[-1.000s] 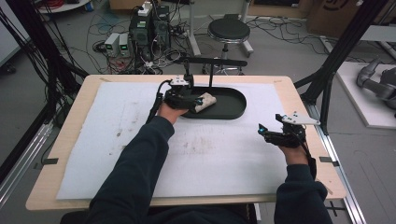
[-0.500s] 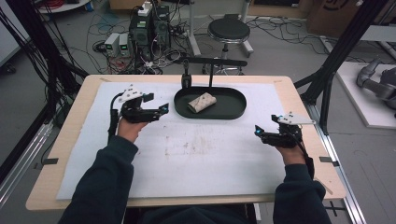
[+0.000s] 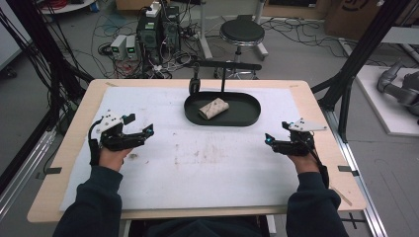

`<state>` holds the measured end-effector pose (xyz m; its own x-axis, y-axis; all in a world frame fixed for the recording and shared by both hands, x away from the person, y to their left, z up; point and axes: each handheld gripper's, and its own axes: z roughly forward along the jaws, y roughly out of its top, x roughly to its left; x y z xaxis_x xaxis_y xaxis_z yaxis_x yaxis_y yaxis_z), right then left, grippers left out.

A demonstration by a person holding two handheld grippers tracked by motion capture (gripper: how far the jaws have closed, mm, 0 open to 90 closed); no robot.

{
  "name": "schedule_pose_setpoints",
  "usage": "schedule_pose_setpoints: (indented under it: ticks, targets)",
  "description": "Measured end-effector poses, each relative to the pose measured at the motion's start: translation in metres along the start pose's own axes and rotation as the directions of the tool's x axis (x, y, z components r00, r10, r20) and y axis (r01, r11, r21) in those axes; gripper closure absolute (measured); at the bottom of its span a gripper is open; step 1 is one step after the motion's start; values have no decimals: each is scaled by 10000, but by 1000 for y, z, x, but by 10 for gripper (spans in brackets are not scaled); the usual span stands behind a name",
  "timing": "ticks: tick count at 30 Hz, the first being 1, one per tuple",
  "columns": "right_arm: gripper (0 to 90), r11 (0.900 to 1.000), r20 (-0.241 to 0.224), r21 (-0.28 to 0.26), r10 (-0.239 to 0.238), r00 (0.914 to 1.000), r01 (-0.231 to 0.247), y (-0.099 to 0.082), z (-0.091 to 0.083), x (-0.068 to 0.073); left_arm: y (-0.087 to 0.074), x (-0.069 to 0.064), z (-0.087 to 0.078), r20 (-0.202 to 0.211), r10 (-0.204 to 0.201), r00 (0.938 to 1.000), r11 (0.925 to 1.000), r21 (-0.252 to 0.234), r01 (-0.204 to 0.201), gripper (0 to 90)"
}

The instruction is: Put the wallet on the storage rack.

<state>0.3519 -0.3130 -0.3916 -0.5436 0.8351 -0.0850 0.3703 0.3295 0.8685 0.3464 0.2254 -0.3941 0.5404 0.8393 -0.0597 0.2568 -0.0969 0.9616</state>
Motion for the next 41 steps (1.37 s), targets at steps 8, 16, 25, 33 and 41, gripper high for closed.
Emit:
schedule_pose_setpoints:
  ticks: [8,16,25,33,41]
  targets:
    - [204,10000,77,-25,-70,9999,70,1,-3,3,-5,0,-4,-15,1,10000,10000,13,-1,167]
    - [204,9999,102,17,-115,9999,115,1,-2,5,-7,-1,-6,154,11,9999,9999,-122,-9,167]
    - [205,9999,144,73,-154,9998,153,1,-1,5,-10,2,-8,20,8,10000,10000,-89,-8,168]
    - [204,9998,160,75,-174,9997,172,1,-1,5,-10,2,-8,8,41,10000,9999,-133,-41,168]
    - [205,9999,139,50,-154,9998,153,1,0,4,-10,3,-7,-60,40,10000,9999,-134,-40,168]
